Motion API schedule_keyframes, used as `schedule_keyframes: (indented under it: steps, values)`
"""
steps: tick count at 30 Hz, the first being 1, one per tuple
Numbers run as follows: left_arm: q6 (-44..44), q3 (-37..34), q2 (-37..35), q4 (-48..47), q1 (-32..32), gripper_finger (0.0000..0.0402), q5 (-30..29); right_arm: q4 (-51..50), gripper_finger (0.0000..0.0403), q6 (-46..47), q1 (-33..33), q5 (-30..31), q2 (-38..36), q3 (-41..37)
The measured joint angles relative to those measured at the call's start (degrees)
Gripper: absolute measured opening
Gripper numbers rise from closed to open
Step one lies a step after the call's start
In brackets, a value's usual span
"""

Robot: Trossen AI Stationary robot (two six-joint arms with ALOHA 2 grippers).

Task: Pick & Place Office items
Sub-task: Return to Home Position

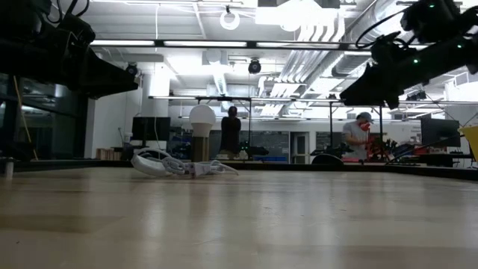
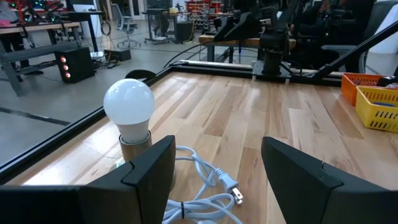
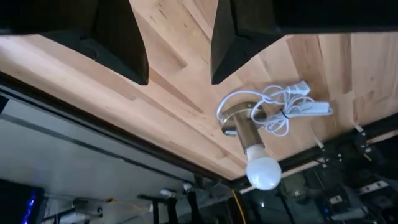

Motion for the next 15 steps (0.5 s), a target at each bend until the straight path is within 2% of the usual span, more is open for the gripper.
schedule_keyframes:
  steps: [15]
  values:
    - [0.0, 0.0, -0.02, 0.0, -0.01, 0.023, 0.0, -0.59, 0.016, 0.09, 3.34, 3.44, -13.54, -8.16]
